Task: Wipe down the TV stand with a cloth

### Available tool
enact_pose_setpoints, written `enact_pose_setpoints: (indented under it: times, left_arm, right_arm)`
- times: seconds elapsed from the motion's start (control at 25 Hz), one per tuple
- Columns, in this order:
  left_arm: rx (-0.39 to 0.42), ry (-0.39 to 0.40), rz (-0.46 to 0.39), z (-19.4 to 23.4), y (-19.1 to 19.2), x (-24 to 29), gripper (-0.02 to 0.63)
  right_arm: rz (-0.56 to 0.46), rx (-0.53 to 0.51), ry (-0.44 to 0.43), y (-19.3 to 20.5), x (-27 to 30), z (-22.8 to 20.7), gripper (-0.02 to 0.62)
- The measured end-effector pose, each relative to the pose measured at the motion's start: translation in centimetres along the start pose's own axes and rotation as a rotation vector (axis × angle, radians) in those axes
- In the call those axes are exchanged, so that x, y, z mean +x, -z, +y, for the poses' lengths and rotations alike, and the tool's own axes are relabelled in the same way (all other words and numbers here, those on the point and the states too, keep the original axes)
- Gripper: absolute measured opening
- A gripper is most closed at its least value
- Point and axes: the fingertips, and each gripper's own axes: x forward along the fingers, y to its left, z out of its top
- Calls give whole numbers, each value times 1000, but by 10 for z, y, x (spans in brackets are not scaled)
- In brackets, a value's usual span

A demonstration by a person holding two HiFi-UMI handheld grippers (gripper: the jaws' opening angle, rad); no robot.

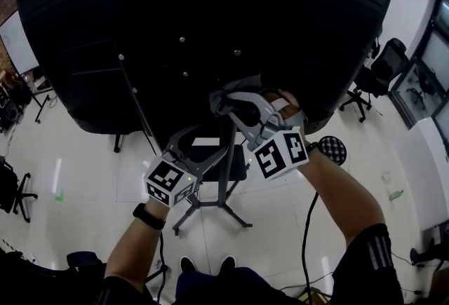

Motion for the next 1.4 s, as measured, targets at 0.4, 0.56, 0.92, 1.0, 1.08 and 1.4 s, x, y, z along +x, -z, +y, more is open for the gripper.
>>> enact_pose_setpoints:
  times: [0.4, 0.56, 0.92, 1.0, 1.08, 1.4]
  left_arm:
    - [-56, 15, 59, 1, 49, 4, 326]
    - [-77, 10, 81, 1, 72, 5, 327]
    - [-136, 21, 144, -4, 132, 4, 327]
    - [-145, 21, 163, -6, 147, 3, 327]
    - [-158, 21, 183, -7, 164, 3, 327]
    - [-187, 37, 292, -14, 243, -1, 327]
  right_arm:
    - [6, 111, -72, 29, 10, 62, 21]
    - [16, 134, -97, 39, 12, 85, 21]
    - [70, 188, -188, 72, 18, 154, 21]
    - [87, 204, -211, 81, 19, 173, 21]
    - [99, 217, -233, 89, 21, 191, 21]
    - [155, 249, -324, 126, 30, 271, 21]
